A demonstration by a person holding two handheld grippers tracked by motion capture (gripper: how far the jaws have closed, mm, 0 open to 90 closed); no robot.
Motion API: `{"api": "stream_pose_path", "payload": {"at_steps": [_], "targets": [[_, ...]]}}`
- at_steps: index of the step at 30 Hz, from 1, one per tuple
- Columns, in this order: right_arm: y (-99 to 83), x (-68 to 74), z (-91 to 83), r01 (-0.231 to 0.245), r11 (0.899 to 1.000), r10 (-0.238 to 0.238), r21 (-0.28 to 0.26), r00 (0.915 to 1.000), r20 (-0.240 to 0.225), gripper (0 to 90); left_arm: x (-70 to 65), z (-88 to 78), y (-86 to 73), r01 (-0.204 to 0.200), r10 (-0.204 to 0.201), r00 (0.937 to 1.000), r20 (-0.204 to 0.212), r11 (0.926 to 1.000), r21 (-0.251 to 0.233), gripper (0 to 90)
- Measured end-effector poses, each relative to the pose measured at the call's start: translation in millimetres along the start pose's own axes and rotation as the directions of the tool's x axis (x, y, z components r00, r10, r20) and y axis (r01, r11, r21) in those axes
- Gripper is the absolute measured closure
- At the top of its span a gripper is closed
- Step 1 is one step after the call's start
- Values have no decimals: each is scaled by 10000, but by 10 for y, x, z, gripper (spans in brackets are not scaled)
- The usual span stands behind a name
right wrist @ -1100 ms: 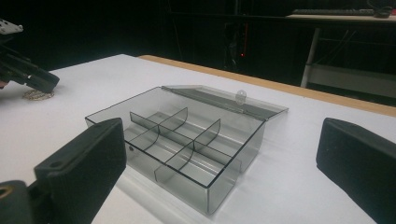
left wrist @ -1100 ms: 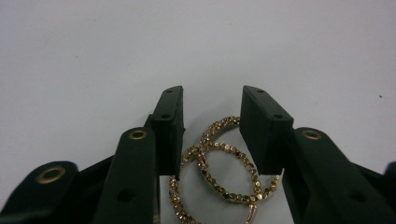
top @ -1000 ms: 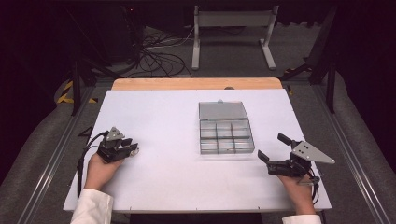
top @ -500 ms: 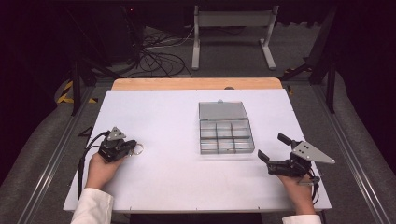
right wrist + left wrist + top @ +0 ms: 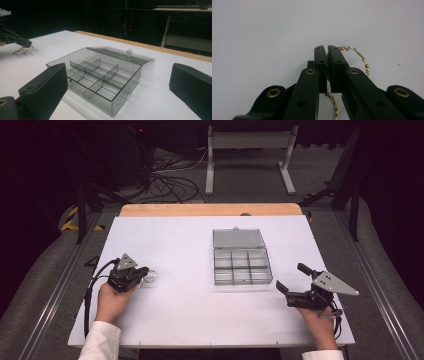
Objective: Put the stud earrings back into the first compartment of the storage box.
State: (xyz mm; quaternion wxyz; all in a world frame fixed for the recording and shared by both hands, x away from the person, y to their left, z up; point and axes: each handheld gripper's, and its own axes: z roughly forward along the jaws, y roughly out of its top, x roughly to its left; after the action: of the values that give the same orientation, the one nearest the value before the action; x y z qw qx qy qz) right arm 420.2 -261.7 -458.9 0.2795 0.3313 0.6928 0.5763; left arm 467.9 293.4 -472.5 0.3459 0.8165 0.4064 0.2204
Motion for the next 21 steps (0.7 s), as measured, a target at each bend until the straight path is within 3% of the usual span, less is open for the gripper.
{"api": "stream_pose_path", "payload": {"at_steps": [13,21], "targets": [[-7,8,17,-49,9999,51,141,9999,-97,6,-307,48,246,-115,158,9970,763,9984,-559,865],[-13,12,29,-151,9996,156,251,9997,-166,0,-431,100,382,-83,153,9957,908,9970,-772,865]]}}
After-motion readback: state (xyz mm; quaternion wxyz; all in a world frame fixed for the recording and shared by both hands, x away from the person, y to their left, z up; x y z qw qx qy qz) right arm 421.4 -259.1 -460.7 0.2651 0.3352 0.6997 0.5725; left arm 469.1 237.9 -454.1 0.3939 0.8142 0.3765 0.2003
